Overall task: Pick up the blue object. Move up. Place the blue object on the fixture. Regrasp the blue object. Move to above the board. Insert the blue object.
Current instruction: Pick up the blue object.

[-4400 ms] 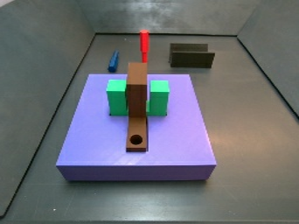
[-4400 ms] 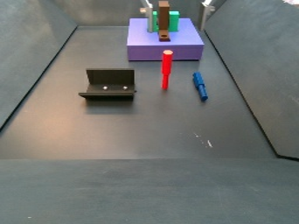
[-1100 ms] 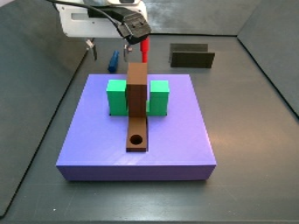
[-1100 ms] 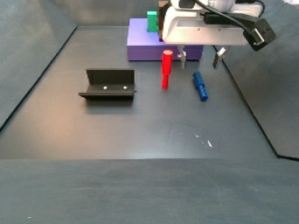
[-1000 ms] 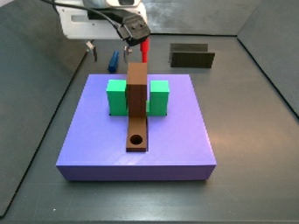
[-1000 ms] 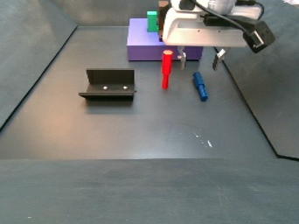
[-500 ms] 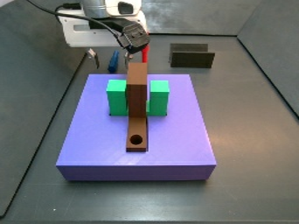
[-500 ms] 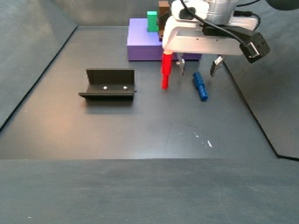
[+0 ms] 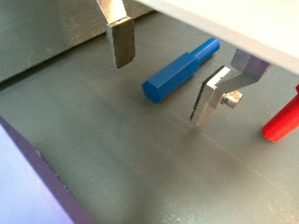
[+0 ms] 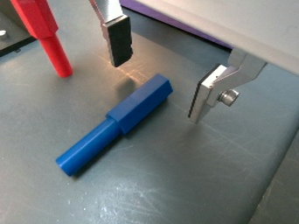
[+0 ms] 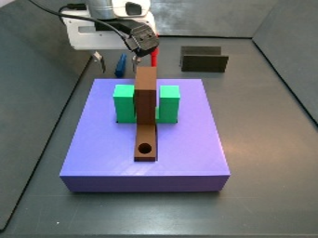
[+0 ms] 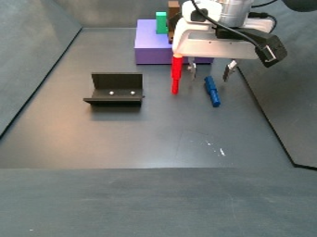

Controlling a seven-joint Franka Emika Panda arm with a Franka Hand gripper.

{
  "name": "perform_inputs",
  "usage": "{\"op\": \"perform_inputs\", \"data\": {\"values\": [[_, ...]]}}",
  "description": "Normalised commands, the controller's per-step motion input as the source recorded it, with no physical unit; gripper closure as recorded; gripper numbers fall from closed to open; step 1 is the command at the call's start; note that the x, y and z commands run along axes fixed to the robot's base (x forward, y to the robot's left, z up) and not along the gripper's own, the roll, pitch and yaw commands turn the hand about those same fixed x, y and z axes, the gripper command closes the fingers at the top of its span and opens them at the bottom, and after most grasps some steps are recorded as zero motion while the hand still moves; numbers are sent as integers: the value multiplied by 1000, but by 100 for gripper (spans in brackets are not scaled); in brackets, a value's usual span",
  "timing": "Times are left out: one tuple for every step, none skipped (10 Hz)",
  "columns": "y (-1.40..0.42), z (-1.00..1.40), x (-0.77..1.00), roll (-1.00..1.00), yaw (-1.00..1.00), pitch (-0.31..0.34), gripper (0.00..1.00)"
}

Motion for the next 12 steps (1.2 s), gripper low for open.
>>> {"op": "perform_inputs", "data": {"values": [[0,-131,0,117,0,-60,0],[0,-163,0,104,0,-66,0],[9,-169,0,97,0,-69,0],[40,-151,0,103,0,-59,0],[54,-203,0,109,0,-76,0],[54,-197,0,83,-11,-66,0],[46,-109,0,93,-11,-49,0],[17,0,0,63,-9,-9,0],[0,0,0,23,0,0,0],[0,0,0,0,0,0,0],[0,0,0,0,0,0,100],[0,0,0,0,0,0,100]]}}
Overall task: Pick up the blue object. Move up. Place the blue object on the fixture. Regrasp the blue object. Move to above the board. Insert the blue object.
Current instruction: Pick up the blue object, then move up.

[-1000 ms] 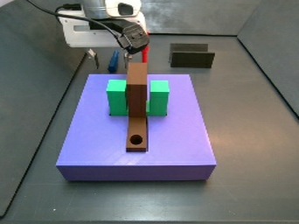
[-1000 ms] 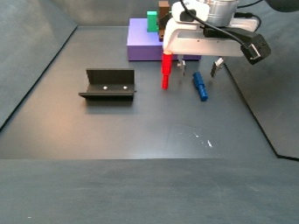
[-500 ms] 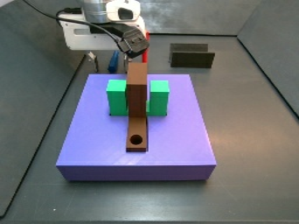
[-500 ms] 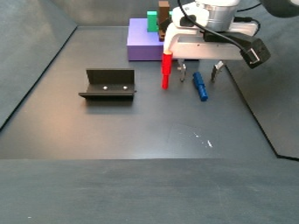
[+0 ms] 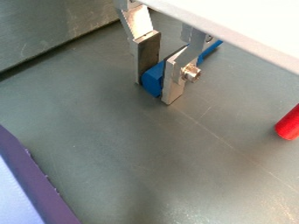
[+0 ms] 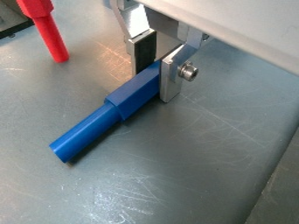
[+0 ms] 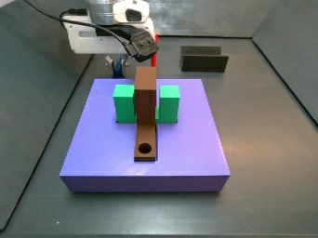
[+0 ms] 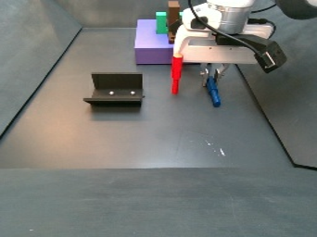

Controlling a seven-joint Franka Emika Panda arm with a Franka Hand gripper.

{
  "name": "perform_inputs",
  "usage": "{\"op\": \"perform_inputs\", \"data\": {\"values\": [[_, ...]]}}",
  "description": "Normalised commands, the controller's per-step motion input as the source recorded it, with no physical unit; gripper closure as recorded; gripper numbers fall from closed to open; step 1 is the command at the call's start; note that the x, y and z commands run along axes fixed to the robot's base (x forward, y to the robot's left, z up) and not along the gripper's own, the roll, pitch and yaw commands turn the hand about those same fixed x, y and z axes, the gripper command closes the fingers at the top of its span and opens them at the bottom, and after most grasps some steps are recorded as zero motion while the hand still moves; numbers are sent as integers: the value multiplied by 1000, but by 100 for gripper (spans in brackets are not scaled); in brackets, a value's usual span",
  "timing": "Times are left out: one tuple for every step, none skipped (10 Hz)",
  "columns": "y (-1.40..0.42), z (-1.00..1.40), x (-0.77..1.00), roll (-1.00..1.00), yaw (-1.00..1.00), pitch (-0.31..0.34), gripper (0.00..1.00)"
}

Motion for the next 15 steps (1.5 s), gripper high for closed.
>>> {"op": "perform_inputs", "data": {"values": [[0,0,0,0,0,0,100],[0,0,0,0,0,0,100],[0,0,0,0,0,0,100],[0,0,0,0,0,0,100],[0,0,0,0,0,0,100],[0,0,0,0,0,0,100],[0,0,0,0,0,0,100],[0,0,0,0,0,0,100],[0,0,0,0,0,0,100],[0,0,0,0,0,0,100],[0,0,0,0,0,0,100],[0,0,0,0,0,0,100],[0,0,0,0,0,0,100],[0,0,0,0,0,0,100],[0,833,0,0,0,0,100]]}}
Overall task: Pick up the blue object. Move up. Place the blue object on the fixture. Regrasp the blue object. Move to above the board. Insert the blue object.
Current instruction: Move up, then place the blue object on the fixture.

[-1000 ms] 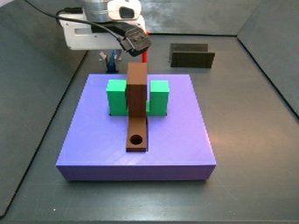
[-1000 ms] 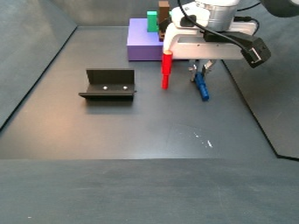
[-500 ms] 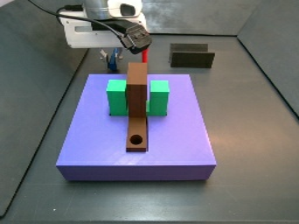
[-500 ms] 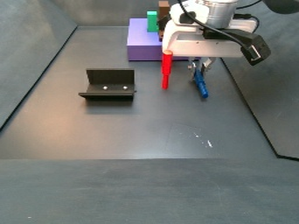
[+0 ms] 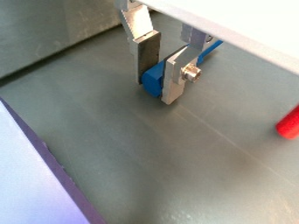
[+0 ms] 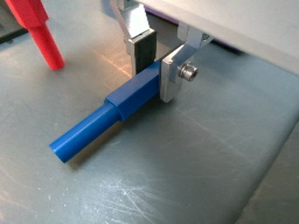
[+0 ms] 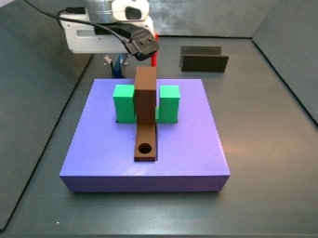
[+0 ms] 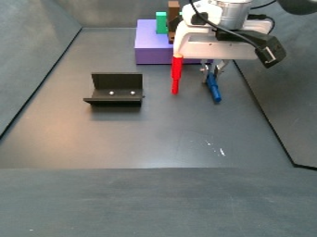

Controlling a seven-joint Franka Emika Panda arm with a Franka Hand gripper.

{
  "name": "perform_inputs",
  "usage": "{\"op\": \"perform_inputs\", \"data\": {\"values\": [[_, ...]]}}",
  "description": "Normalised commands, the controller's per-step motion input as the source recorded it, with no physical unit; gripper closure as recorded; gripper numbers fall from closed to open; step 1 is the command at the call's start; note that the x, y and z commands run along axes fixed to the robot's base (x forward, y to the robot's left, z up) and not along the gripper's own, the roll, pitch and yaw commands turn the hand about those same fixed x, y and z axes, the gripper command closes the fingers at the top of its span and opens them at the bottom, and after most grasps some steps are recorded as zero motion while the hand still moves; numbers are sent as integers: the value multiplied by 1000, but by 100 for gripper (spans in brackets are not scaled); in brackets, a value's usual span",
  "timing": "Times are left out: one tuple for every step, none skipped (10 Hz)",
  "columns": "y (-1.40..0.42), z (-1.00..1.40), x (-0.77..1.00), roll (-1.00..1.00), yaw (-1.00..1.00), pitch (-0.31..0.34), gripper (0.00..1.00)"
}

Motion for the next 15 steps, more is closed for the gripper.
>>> {"op": "perform_inputs", "data": {"values": [[-1,817,40,-1,-40,-16,100],[-7,573,6,-10,-54,6,100],[-3,284,8,-23,-38,-10,100],[0,0,0,-6,0,0,100],[0,91,11,-246,-57,0,100],[-63,366,14,-474,0,0,100],[-157,466,49,-551,0,9,100],[-66,591,131,-666,-26,129,100],[0,717,243,-760,-103,197,100],[117,720,380,-846,-234,240,100],[140,723,451,-851,-271,231,100],[114,706,489,-866,-297,223,100],[31,634,569,-914,-329,211,100],[0,591,614,-937,-331,223,100],[6,574,617,-946,-300,214,100]]}}
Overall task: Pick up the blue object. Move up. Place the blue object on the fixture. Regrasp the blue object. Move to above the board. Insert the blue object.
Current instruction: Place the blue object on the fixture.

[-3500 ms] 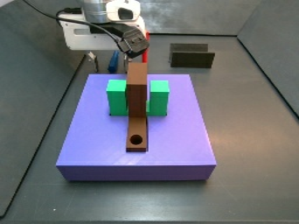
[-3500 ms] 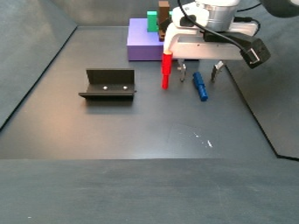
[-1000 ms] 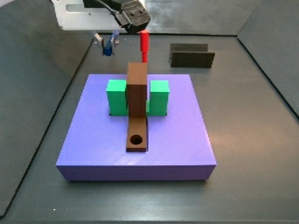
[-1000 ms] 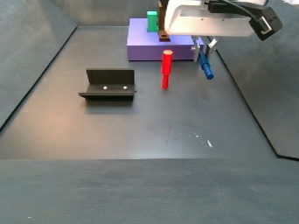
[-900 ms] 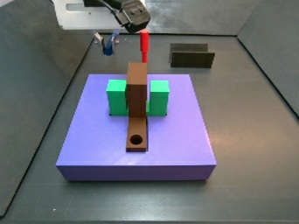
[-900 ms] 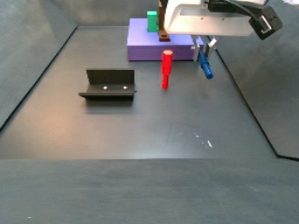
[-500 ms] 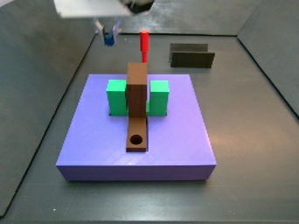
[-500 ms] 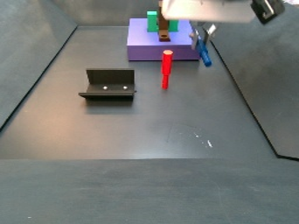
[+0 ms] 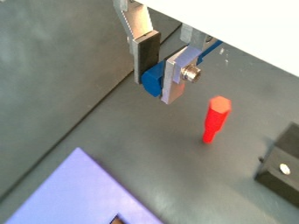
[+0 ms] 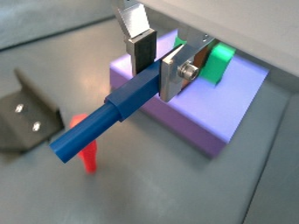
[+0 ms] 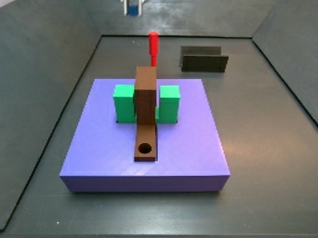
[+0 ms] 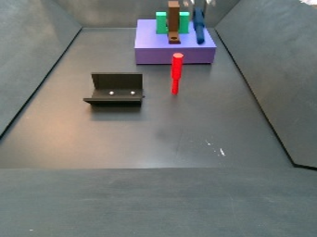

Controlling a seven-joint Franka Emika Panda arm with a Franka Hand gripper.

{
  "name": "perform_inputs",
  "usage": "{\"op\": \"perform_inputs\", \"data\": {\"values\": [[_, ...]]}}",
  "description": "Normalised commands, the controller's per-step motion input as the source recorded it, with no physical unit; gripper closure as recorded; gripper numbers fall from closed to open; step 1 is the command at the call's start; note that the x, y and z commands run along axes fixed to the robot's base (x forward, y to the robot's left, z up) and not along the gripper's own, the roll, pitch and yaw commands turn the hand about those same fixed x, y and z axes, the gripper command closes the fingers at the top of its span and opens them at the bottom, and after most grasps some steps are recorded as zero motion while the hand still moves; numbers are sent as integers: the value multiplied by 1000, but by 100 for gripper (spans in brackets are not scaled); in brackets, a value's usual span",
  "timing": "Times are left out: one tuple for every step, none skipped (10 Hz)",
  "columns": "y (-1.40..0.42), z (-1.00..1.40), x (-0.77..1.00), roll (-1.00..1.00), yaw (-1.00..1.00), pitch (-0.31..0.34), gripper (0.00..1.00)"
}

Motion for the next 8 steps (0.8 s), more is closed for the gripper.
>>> {"op": "perform_inputs", "data": {"values": [[109,400,697,-757,-209,260,100],[203,146,780,-546,-160,311,100],[274,0,834,-449,-66,329,100],[317,0,863,-300,-49,351,100],[260,0,920,-220,-26,374,100],[186,-123,923,-260,0,411,100],[166,-126,929,-263,-11,406,100],[114,-157,926,-311,-31,394,100]]}}
